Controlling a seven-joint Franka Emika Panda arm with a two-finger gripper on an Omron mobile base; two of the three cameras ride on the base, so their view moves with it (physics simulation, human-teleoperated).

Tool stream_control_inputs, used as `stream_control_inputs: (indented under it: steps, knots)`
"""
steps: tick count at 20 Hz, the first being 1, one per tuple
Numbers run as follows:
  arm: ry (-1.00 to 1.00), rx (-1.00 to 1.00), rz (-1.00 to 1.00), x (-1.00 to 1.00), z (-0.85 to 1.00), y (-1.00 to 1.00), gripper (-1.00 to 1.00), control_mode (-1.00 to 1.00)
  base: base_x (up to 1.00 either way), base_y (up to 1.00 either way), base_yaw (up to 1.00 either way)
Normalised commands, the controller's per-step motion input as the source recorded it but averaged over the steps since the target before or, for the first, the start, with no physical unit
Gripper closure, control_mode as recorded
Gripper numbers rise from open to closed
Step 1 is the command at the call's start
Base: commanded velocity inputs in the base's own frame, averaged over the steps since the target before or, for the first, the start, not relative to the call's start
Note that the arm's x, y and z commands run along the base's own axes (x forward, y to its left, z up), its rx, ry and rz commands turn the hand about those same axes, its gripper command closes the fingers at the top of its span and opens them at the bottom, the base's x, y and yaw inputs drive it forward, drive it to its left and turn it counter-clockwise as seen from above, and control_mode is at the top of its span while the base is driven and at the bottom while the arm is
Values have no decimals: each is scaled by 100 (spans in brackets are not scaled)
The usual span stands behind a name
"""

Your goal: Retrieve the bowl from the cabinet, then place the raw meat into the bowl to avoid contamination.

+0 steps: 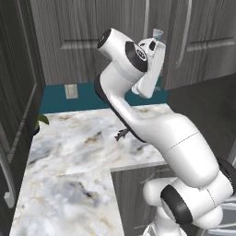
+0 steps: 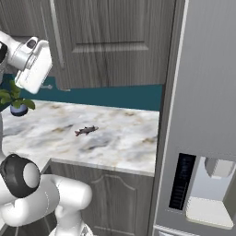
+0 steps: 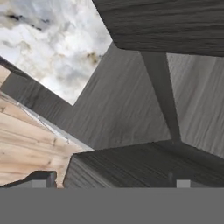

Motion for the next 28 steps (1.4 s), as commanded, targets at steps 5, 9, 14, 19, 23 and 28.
stream_control_inputs:
  steps: [5,9,14,19,23,28]
  knots:
    - [-2,1,-16,-83,-7,-32,-100,-100,0,0,0]
    - [-4,0,-16,-84,-6,-30,-100,-100,0,0,0]
    - [-3,0,-15,-82,-5,-35,-100,-100,0,0,0]
    - [-1,1,-14,-79,-4,-45,-100,-100,0,0,0]
    - [0,3,-13,-76,-2,-53,-100,-100,0,0,0]
    - [0,3,-12,-70,-7,-60,-100,-100,0,0,0]
